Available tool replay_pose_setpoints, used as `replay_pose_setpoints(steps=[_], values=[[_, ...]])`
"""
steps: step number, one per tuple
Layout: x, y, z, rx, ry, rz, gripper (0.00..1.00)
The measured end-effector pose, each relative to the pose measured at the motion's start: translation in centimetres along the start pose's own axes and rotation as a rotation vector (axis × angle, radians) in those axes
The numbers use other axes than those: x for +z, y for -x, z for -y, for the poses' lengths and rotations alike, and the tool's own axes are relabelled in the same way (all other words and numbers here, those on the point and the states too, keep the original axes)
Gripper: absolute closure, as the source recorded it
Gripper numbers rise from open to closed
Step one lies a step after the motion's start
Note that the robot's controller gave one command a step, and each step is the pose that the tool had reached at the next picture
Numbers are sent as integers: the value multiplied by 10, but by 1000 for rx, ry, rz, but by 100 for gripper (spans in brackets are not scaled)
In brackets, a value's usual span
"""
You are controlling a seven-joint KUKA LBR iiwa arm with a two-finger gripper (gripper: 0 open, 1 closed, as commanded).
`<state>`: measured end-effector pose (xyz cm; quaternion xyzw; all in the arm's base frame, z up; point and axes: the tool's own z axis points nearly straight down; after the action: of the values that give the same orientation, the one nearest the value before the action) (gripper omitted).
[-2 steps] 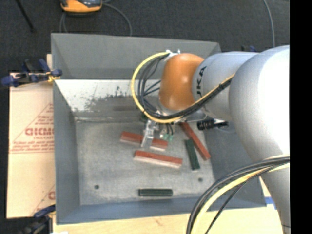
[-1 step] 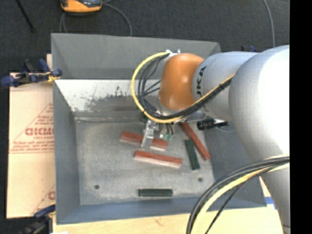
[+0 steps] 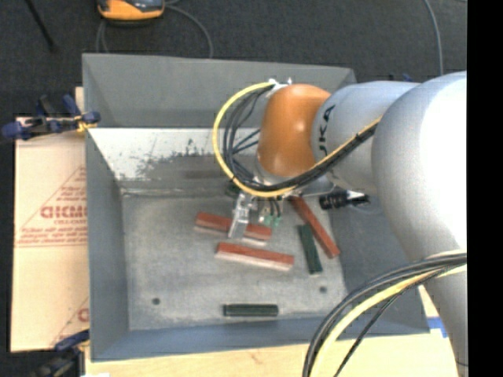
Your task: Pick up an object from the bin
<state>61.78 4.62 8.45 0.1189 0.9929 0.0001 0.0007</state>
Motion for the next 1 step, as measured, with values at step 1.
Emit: replay_pose_setpoints(steps=[1], values=[[-20, 13, 8, -393, 0, 2, 100]])
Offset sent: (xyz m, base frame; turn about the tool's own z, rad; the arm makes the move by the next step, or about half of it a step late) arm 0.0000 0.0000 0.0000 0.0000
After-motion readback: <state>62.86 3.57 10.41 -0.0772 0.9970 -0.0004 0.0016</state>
